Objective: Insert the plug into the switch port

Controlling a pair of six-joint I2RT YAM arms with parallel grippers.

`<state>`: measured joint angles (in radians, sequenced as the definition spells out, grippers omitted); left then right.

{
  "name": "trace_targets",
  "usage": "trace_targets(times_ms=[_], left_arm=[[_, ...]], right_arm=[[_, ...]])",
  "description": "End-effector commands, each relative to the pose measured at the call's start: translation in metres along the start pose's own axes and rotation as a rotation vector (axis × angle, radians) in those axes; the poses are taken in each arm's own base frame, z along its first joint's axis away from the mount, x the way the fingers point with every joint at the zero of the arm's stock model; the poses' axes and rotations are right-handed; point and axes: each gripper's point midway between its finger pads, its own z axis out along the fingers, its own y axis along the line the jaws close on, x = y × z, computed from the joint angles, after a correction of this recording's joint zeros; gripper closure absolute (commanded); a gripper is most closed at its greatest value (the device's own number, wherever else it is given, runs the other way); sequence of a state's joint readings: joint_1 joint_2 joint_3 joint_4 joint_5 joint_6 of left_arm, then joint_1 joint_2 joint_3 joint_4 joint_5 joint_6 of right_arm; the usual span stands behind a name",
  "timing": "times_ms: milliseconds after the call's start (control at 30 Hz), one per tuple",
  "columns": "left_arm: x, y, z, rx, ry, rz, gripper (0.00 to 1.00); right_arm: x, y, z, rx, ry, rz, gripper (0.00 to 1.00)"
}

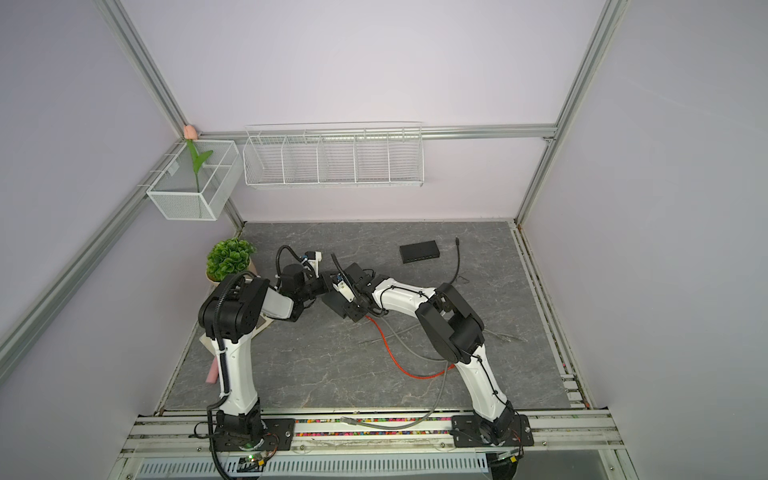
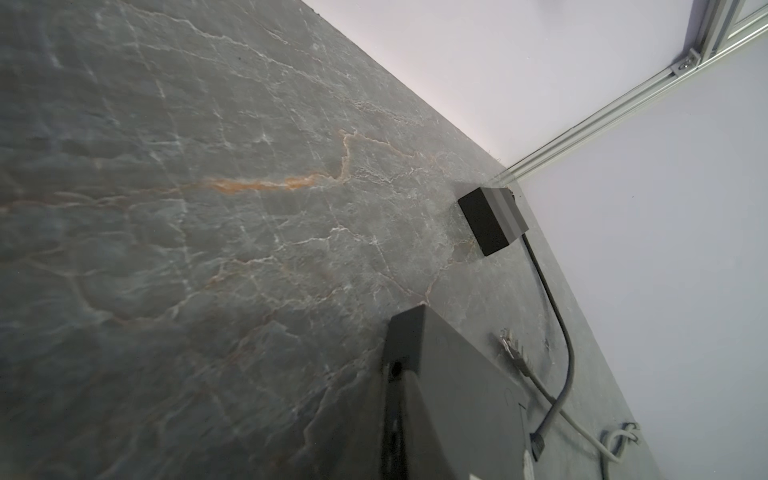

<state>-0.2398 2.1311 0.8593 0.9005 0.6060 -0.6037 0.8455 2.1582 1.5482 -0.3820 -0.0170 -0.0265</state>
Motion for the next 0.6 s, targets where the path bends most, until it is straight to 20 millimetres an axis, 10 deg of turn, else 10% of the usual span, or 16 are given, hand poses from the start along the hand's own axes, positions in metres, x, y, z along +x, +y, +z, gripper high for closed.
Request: trace_targets(times_ms=[0, 400, 567], left_arm=[[0.067, 0.006, -0.014, -0.016, 0.226, -0.241, 0.90], [-0.049, -0.049, -0.043, -0.037, 0.060, -0.135, 0.89], [-0.057, -0.064, -0.072, -0.076, 0.013, -0.092, 0.89]], right_arm=[[-0.057, 0.004, -0.022, 0.039, -0.218, -0.091, 0.49], [-0.034, 0.005, -0.114, 0.305, -0.149, -0.273, 0.36], [0.012, 0.070, -0.146, 0.092, -0.158, -0.343, 0.36]])
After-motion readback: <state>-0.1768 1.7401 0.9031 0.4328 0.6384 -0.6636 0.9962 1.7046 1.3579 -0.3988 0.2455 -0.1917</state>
